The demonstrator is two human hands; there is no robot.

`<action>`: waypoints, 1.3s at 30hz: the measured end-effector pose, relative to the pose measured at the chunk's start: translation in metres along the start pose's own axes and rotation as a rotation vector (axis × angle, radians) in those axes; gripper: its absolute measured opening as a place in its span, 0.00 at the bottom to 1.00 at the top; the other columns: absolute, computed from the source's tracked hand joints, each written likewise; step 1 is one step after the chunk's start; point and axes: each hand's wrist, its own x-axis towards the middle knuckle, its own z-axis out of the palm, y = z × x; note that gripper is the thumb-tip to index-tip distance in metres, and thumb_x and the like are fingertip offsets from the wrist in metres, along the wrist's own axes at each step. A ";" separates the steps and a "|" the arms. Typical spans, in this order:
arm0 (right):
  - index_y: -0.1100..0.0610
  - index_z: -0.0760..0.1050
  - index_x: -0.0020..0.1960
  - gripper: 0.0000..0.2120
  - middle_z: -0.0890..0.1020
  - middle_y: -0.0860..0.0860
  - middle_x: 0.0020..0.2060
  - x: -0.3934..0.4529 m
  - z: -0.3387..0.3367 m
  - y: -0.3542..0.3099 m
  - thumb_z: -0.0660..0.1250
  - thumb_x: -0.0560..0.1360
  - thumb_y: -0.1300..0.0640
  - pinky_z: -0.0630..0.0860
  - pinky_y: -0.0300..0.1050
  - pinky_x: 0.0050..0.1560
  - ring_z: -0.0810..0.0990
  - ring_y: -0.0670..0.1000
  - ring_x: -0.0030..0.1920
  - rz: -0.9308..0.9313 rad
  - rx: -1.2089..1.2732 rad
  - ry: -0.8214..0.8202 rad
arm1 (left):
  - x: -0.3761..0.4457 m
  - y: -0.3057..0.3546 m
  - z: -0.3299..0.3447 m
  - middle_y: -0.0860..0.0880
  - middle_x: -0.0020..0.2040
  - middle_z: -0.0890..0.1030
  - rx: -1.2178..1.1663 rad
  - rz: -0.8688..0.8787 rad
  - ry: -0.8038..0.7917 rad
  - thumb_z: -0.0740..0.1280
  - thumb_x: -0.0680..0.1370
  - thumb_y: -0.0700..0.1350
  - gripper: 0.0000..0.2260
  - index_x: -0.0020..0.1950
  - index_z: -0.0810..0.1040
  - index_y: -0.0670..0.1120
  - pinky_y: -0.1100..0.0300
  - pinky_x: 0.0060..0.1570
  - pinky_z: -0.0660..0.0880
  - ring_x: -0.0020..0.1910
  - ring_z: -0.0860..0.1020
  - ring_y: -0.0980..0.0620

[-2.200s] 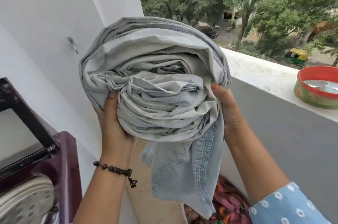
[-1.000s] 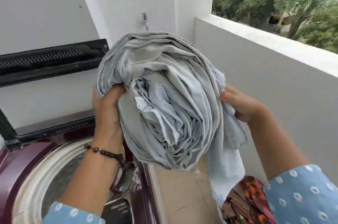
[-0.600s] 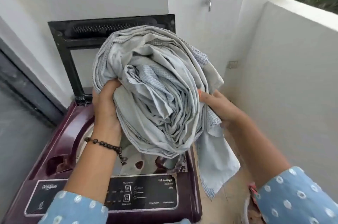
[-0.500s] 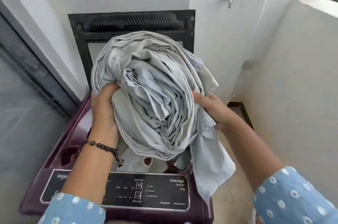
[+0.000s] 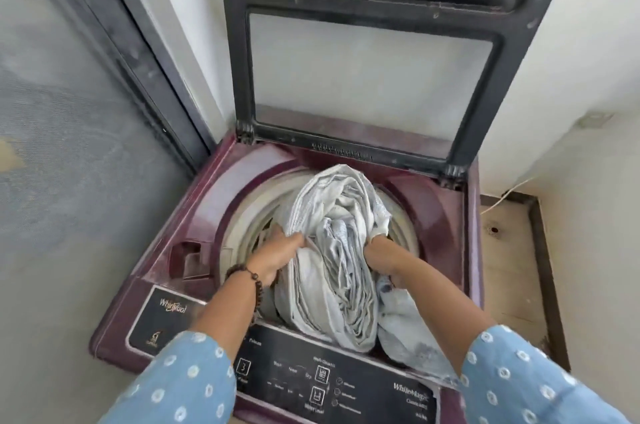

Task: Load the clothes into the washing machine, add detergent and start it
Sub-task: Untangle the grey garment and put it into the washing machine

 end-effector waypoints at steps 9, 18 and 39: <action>0.58 0.64 0.40 0.09 0.68 0.55 0.33 0.052 0.013 -0.004 0.54 0.78 0.66 0.67 0.45 0.30 0.64 0.50 0.31 0.078 0.064 -0.105 | 0.041 0.016 -0.015 0.43 0.75 0.69 0.112 -0.072 0.040 0.71 0.71 0.46 0.38 0.79 0.61 0.46 0.40 0.71 0.67 0.72 0.70 0.41; 0.48 0.50 0.79 0.31 0.61 0.55 0.76 0.068 0.022 0.017 0.58 0.80 0.58 0.73 0.63 0.59 0.68 0.62 0.67 0.122 0.108 -0.206 | 0.044 0.005 -0.007 0.47 0.83 0.48 0.060 -0.195 -0.022 0.68 0.81 0.50 0.39 0.82 0.44 0.50 0.26 0.65 0.66 0.79 0.56 0.37; 0.54 0.75 0.64 0.13 0.79 0.58 0.58 -0.033 -0.028 0.011 0.61 0.81 0.57 0.76 0.62 0.61 0.77 0.61 0.61 -0.253 0.190 -0.033 | -0.055 0.019 0.054 0.53 0.61 0.82 0.314 0.375 0.179 0.66 0.81 0.51 0.11 0.63 0.79 0.57 0.61 0.56 0.70 0.60 0.78 0.55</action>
